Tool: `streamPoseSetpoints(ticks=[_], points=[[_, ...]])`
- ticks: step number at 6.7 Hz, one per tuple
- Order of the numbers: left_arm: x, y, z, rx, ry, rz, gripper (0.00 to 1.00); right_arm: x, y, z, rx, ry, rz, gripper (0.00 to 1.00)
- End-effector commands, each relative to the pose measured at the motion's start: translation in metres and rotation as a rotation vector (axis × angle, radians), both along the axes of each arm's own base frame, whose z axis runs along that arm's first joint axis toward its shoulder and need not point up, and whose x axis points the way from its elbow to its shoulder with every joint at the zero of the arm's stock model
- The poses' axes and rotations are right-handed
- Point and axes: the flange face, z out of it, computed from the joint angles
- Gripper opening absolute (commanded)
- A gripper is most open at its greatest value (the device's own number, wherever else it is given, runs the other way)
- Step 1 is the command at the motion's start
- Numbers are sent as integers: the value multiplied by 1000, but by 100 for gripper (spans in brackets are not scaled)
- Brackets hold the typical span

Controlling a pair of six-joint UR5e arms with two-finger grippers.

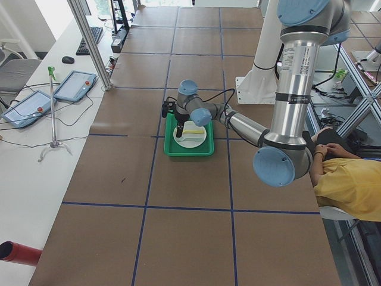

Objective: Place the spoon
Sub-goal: 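Move the left gripper over the yellow spoon on the white plate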

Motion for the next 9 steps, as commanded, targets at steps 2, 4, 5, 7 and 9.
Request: streamPoseSetpoints(ticks=[2, 4, 5, 7, 9], points=[[50, 9, 2, -45, -3, 20, 99, 0, 0, 0, -1, 0, 0, 100], [53, 12, 2, -47, -2, 28, 67, 0, 0, 0, -1, 0, 0, 100], [53, 13, 1, -51, 2, 32, 44, 0, 0, 0, -1, 0, 0, 100], [60, 20, 0, -57, 3, 45, 44, 0, 0, 0, 1, 0, 0, 100], [62, 22, 2, -62, -1, 50, 44, 0, 0, 0, -1, 0, 0, 100]])
